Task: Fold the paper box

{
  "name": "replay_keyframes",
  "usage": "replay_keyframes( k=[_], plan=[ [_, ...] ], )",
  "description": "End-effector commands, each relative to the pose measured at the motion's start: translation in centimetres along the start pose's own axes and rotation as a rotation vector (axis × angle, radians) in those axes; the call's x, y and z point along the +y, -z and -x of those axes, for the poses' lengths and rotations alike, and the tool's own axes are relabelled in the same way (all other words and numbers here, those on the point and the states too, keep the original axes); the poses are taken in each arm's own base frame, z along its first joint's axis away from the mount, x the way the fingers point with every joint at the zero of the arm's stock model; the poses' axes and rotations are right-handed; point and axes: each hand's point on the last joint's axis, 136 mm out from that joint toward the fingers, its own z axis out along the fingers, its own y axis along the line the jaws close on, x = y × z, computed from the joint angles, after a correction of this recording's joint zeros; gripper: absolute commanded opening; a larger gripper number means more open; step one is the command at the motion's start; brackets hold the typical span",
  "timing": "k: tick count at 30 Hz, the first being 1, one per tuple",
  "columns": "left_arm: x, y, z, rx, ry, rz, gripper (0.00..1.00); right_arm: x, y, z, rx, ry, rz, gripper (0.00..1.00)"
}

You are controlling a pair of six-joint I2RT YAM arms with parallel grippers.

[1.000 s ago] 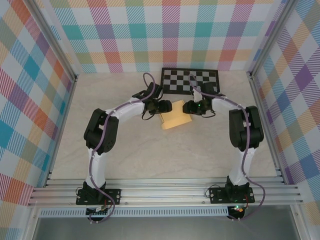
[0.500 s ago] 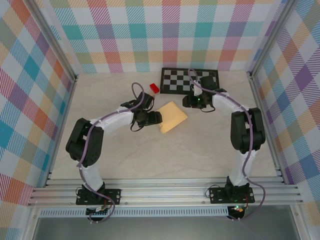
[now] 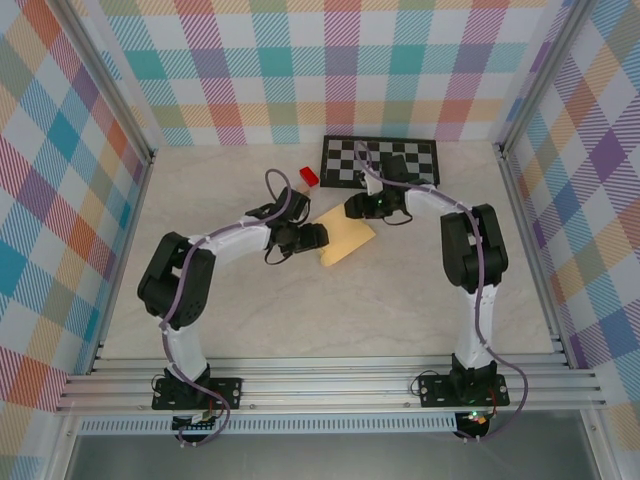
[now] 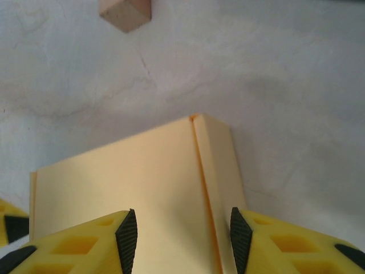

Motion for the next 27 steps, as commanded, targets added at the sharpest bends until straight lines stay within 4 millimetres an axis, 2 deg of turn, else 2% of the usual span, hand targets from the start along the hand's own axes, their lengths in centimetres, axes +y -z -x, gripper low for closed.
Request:
replay_keyframes(
  k=[1,6,10,15,21,27],
  plan=[
    [-0.8,-0.5,2.0,-0.018,-0.056,-0.016,0.72,2.9,2.3,-0.7,-0.036,-0.019,0.053,0.49],
    [-1.0,-1.2,2.8,-0.006,-0.101,0.004,0.71,4.1,4.7,-4.9,-0.041,-0.119,0.049,0.49],
    [-0.7,-0.5,3.6,-0.016,-0.141,0.055,0.71,3.7,6.1,-6.7,-0.053,-0.153,-0.009,0.5],
    [1.7,1.8,3.6,-0.017,-0.142,0.179,0.72,2.5,6.3,-5.4,-0.035,-0.119,-0.099,0.51],
    [0.7,2.8,1.0,0.028,-0.088,0.064,0.72,0.1,4.6,-3.6,-0.033,-0.15,-0.198,0.51],
    [-0.4,2.6,-1.4,0.086,-0.015,-0.021,0.71,0.1,3.1,-3.6,-0.025,-0.222,-0.156,0.51]
  ],
)
